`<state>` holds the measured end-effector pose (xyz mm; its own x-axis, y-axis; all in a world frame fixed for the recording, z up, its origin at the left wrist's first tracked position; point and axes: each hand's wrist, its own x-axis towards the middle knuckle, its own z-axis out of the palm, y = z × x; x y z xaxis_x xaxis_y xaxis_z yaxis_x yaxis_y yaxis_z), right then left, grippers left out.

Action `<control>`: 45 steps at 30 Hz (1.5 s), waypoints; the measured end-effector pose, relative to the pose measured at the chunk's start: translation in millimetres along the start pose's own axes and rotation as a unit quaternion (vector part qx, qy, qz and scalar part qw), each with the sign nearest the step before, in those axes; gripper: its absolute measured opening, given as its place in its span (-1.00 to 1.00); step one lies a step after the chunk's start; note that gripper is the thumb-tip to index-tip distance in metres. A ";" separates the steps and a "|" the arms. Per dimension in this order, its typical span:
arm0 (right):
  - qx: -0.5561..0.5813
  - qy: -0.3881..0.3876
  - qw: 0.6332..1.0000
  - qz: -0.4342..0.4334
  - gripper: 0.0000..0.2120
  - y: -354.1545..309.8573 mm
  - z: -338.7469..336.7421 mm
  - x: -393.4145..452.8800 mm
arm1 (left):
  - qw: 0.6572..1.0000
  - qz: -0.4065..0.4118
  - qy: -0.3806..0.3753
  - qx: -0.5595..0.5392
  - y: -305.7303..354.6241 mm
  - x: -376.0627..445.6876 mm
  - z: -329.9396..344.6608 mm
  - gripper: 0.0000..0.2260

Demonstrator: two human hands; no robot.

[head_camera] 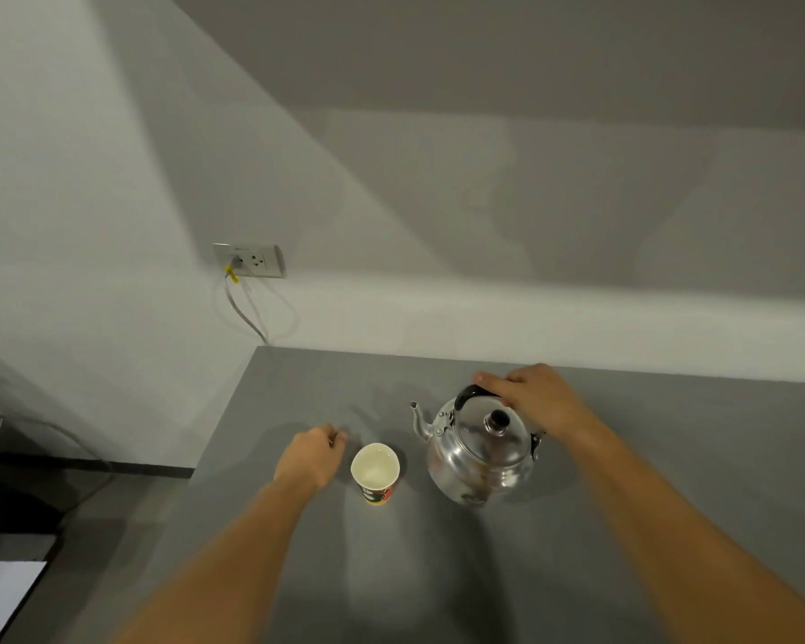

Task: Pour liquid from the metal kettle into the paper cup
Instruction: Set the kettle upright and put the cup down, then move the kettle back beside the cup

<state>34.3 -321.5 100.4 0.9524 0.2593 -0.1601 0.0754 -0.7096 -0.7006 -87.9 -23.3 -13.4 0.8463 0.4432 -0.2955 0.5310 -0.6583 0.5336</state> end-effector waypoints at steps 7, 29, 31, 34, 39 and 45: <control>-0.019 0.022 1.000 0.008 -0.40 -13.3 -2.9 64.0 | 1.000 0.009 0.009 0.004 22.4 37.6 -6.1 -0.67; -0.056 0.012 0.998 0.039 -0.31 7.7 29.9 203.1 | 0.999 0.042 0.009 0.023 51.3 119.1 0.8 -0.66; -0.056 0.009 0.998 0.038 -0.32 8.3 31.1 205.0 | 0.999 0.042 0.009 0.023 50.5 119.7 1.7 -0.67; -0.054 0.006 0.998 0.036 -0.32 9.6 31.8 207.0 | 0.999 0.042 0.011 0.024 49.6 119.5 3.0 -0.69; -0.056 0.005 0.998 0.034 -0.31 11.2 33.8 206.9 | 0.999 0.047 0.007 0.024 50.8 115.1 0.0 -0.68; -0.070 0.004 0.997 0.034 -0.38 10.5 33.8 205.8 | 0.998 0.052 0.014 0.025 51.3 112.5 -3.6 -0.71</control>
<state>221.2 -253.4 36.5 0.9591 0.2024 -0.1979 0.0502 -0.8097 -0.5846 34.4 -5.0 -16.5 0.8962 0.3867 -0.2176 0.4417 -0.7309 0.5203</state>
